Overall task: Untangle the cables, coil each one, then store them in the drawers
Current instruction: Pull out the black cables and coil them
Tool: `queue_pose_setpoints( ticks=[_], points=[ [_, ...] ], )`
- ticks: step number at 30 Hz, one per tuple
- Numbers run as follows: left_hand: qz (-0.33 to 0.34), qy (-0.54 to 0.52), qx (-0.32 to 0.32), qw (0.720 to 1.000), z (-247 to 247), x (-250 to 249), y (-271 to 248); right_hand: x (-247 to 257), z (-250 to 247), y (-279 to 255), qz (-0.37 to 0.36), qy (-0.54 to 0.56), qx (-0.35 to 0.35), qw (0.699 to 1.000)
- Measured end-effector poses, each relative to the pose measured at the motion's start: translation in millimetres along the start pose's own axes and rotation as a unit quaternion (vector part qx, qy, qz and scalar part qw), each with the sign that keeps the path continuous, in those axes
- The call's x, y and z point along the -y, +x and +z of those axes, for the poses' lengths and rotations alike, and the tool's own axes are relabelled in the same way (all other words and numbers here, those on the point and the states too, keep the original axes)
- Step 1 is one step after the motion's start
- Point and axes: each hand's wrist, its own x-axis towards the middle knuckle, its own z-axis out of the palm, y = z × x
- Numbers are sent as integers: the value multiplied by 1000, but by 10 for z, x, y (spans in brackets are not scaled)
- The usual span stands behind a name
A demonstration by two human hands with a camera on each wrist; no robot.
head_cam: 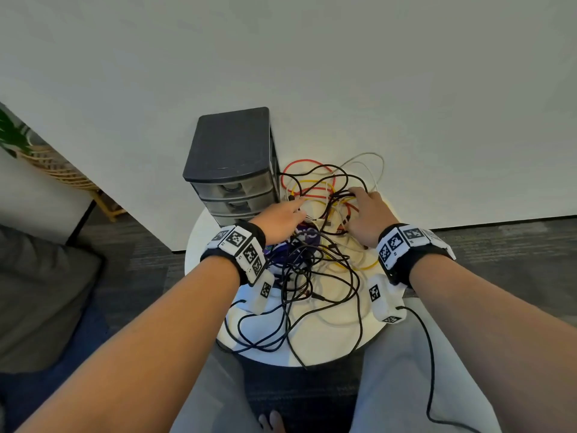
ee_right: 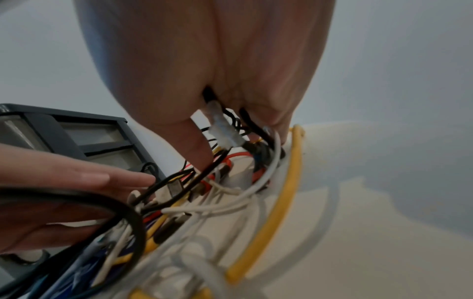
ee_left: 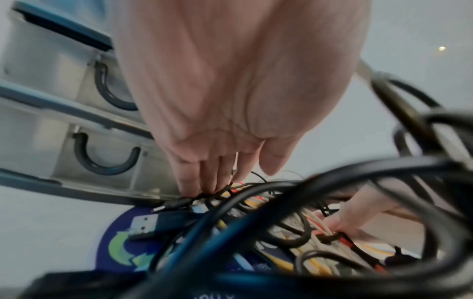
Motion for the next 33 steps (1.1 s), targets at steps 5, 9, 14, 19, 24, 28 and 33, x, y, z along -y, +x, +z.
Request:
queue_pose_setpoints(
  ticks=[5, 9, 14, 19, 24, 28, 33],
  points=[
    [5, -34, -33, 999, -93, 38, -218, -4, -5, -23, -3, 15, -9, 1000],
    [38, -84, -84, 992, -170, 89, -517, -10, -38, -79, -5, 28, -34, 999],
    [36, -205, -139, 968, -38, 197, -857, 23, -60, -268, -30, 32, -103, 994],
    [36, -262, -182, 947, 250, 284, -1169, 202, -94, -728, -142, 152, -223, 952],
    [44, -219, -218, 950, 510, 348, -1309, 407, 112, -1173, -195, 141, -127, 962],
    [49, -177, -181, 966, 559, 259, -1359, 431, 295, -1286, -193, 85, -105, 972],
    [48, -147, -190, 970, 558, 217, -1408, 533, 254, -1357, -220, 91, -162, 958]
  ],
)
